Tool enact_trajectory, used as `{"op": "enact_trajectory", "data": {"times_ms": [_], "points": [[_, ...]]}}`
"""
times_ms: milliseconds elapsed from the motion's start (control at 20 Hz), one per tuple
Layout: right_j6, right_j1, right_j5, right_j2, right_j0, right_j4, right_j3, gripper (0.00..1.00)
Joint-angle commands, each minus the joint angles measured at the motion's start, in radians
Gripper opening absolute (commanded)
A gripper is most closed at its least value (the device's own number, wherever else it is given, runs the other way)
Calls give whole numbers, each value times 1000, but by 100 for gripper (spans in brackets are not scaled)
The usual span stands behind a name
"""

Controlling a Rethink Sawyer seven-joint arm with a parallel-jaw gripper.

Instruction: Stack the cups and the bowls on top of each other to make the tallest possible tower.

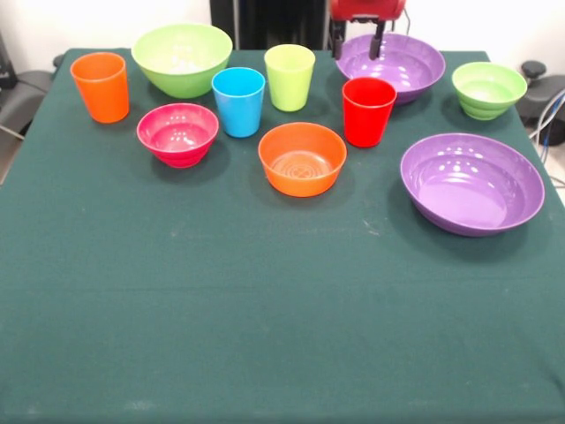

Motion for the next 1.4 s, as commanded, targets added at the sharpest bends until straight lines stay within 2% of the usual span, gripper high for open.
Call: {"op": "enact_trajectory", "data": {"times_ms": [50, 600, 950, 1400], "points": [[113, -14, 11, 93, -33, -8, -40, 100], [102, 10, 89, 75, -14, 10, -130, 100], [89, 65, 155, 68, -4, 15, -239, 100], [64, 136, 203, 93, -30, 8, -353, 100]]}}
